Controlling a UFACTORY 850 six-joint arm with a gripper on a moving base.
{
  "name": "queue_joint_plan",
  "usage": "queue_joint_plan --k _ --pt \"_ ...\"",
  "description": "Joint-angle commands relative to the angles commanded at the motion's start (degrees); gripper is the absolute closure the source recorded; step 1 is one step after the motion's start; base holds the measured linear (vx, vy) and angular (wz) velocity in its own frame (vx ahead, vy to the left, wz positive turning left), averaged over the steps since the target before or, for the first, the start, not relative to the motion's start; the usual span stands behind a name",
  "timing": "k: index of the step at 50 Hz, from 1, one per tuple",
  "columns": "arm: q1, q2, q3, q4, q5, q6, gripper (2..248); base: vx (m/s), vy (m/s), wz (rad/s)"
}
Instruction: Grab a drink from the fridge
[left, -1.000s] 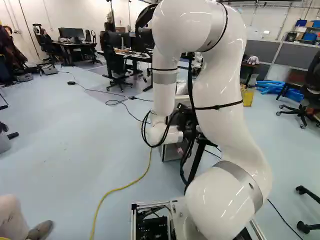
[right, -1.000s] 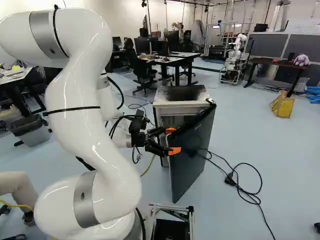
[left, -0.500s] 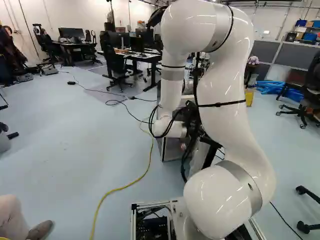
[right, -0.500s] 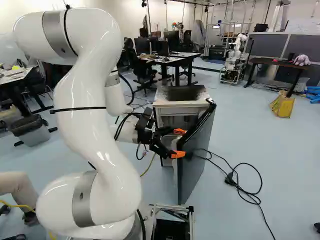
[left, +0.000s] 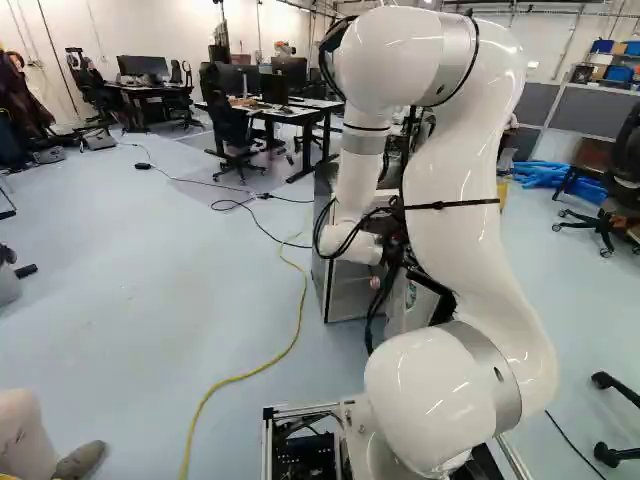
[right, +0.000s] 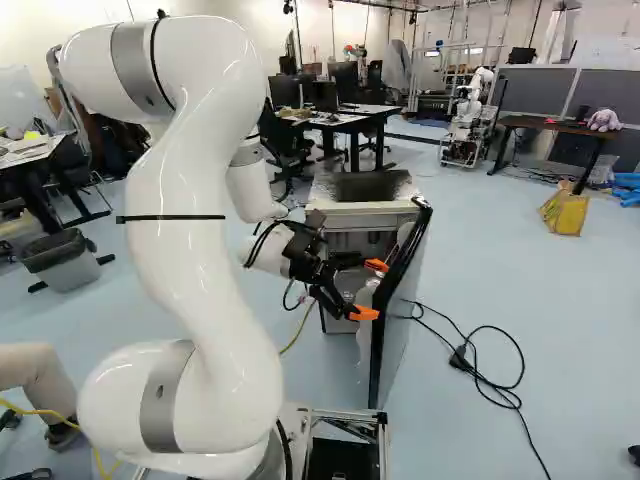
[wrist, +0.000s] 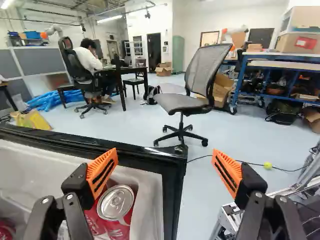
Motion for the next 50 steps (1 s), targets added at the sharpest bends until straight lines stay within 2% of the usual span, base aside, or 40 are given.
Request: queue_joint_plan --k 11,50 --pt "-3.41 -0.41 -2.20 0.40 0.00 0.00 3 0.000 0.000 0.000" --pt "-17.44 -3.47 -13.15 0.40 0.00 0.00 3 0.000 0.000 0.000"
